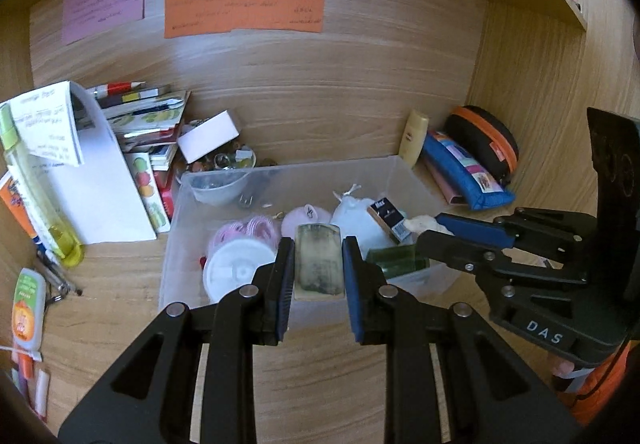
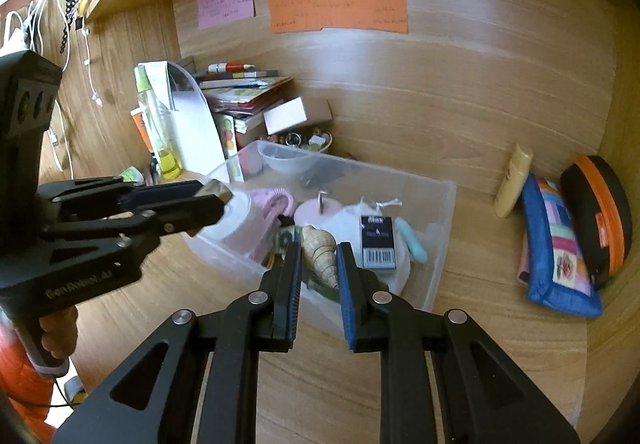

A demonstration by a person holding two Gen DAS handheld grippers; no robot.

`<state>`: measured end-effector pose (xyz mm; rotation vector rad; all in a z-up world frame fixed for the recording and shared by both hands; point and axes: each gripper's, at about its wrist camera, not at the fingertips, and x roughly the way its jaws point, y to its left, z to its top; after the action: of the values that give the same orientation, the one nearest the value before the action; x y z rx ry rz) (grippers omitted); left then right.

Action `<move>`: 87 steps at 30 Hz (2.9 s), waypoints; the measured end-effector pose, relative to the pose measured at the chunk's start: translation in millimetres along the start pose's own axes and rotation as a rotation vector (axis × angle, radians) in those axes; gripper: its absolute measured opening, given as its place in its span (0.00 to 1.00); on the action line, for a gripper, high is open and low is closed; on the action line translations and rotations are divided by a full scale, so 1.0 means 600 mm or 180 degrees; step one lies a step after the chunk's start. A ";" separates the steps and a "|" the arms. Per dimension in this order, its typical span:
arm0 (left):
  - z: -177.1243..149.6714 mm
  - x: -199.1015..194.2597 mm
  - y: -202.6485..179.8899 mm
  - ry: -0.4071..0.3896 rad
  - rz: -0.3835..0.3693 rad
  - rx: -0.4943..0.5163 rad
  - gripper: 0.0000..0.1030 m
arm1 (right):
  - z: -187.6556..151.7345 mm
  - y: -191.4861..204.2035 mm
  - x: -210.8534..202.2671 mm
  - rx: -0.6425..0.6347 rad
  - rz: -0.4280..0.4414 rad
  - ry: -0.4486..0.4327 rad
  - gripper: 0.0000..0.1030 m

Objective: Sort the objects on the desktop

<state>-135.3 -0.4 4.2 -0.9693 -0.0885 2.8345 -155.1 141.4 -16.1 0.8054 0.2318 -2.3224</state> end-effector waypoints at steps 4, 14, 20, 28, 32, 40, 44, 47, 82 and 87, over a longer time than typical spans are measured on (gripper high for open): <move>0.005 0.024 0.005 0.0056 -0.0024 -0.0016 0.22 | 0.015 -0.003 0.021 -0.0024 -0.0017 0.0038 0.15; 0.002 0.075 0.012 0.0218 -0.0050 -0.0031 0.22 | 0.021 -0.010 0.068 -0.0028 -0.0032 0.0187 0.15; 0.001 0.096 0.015 0.0296 -0.0067 -0.0037 0.22 | 0.020 -0.010 0.087 -0.0046 -0.0041 0.0254 0.15; 0.001 0.107 0.013 0.0327 -0.0075 -0.0008 0.22 | 0.020 -0.004 0.088 -0.0135 -0.0124 0.0223 0.15; 0.004 0.099 0.010 0.0287 -0.0083 0.0019 0.22 | 0.022 -0.004 0.083 -0.0145 -0.0169 0.0194 0.15; 0.009 0.078 0.010 0.0210 -0.0019 0.0009 0.33 | 0.026 -0.011 0.059 -0.0123 -0.0311 0.0074 0.30; 0.009 0.061 0.007 0.0136 0.0051 0.0034 0.38 | 0.028 -0.010 0.042 -0.0125 -0.0346 0.0014 0.43; 0.008 0.047 0.006 0.0084 0.0096 0.0033 0.45 | 0.028 -0.007 0.026 -0.0141 -0.0397 -0.0067 0.47; -0.058 -0.139 -0.015 -0.0471 0.0834 -0.0011 0.98 | -0.024 0.045 -0.127 -0.0105 -0.0598 -0.0427 0.88; -0.066 -0.139 -0.007 -0.0449 0.0786 -0.0105 0.98 | -0.030 0.049 -0.135 -0.0142 -0.0615 -0.0426 0.88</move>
<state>-45.3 -8.6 23.9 -0.8376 -0.0327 3.1355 -79.1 168.3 20.0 0.6261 0.3133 -2.5313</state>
